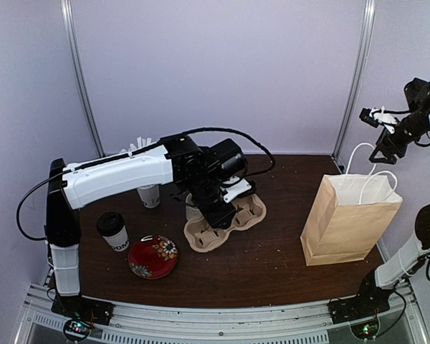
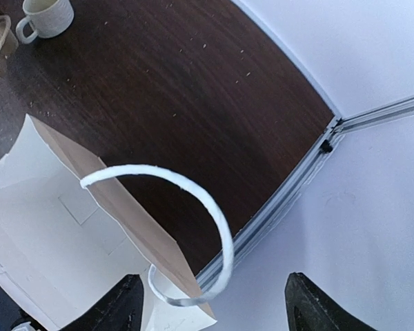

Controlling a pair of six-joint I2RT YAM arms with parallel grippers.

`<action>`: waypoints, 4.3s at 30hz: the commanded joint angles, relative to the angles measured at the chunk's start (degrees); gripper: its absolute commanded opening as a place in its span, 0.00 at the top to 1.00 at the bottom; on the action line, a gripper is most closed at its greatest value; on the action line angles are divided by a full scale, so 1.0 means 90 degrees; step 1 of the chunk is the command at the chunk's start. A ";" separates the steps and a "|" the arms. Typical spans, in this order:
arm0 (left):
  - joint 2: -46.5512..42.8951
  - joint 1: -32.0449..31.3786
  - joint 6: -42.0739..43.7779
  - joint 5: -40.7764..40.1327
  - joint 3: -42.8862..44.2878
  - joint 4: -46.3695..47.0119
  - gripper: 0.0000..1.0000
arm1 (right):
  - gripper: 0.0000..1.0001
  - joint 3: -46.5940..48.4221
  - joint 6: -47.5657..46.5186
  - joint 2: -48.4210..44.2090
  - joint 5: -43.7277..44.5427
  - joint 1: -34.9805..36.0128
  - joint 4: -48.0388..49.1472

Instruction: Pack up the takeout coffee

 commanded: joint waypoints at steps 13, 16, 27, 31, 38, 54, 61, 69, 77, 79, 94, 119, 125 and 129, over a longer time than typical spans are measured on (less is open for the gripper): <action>-0.0769 0.0163 0.0099 -0.0151 -0.0570 0.0334 0.71 | 1.00 -0.1258 -0.0350 -0.0299 -0.1091 0.1244 -0.1124; -0.0958 0.0227 0.0203 -0.0313 -0.0565 0.0303 0.71 | 1.00 -0.1458 -0.0048 -0.0479 -0.1088 0.1930 -0.1022; -0.1700 0.0552 0.0064 -0.0823 -0.0669 0.0040 0.71 | 1.00 -0.0676 0.1522 -0.0486 -0.1953 0.3117 0.0059; -0.1924 0.0578 0.0042 -0.1004 -0.0644 -0.0111 0.71 | 1.00 -0.0902 0.2357 -0.0593 -0.1806 0.3220 0.1046; -0.2202 0.0570 0.0082 -0.1150 -0.0383 -0.0338 0.71 | 1.00 -0.1595 0.3002 -0.0804 -0.1926 0.3512 0.1678; -0.3900 0.0076 0.1259 0.1779 -0.0917 0.2588 0.77 | 1.00 -0.2234 0.4006 -0.1116 -0.2822 0.4480 0.2361; -0.3382 -0.0135 0.2035 0.3186 -0.1074 0.3796 0.77 | 1.00 -0.1868 0.4033 -0.0733 -0.3213 0.4540 0.2195; -0.2498 -0.0307 0.2843 0.3469 -0.0635 0.3879 0.76 | 1.00 -0.1717 0.3727 -0.0555 -0.3475 0.4738 0.1771; -0.2327 -0.0309 0.2983 0.3636 -0.0439 0.3919 0.76 | 1.00 -0.1378 0.3170 -0.0328 -0.3360 0.4826 0.1245; -0.2387 -0.0317 0.2951 0.3644 -0.0453 0.3917 0.76 | 1.00 -0.1223 0.3043 -0.0283 -0.3188 0.4822 0.1163; -0.2760 -0.0328 0.2956 0.3721 -0.0398 0.4132 0.76 | 1.00 -0.0738 0.1822 0.0194 -0.3455 0.4841 0.0239; -0.1451 -0.0434 0.3452 0.4124 -0.0146 0.4336 0.76 | 1.00 -0.0947 0.1584 0.0325 -0.3733 0.5191 -0.0025; -0.1306 -0.0456 0.3638 0.4187 -0.0191 0.4102 0.75 | 1.00 -0.0859 0.1475 0.0419 -0.3757 0.5255 -0.0166; -0.1168 -0.0504 0.3809 0.4144 -0.0125 0.3909 0.75 | 1.00 -0.0772 0.1311 0.0542 -0.3750 0.5367 -0.0397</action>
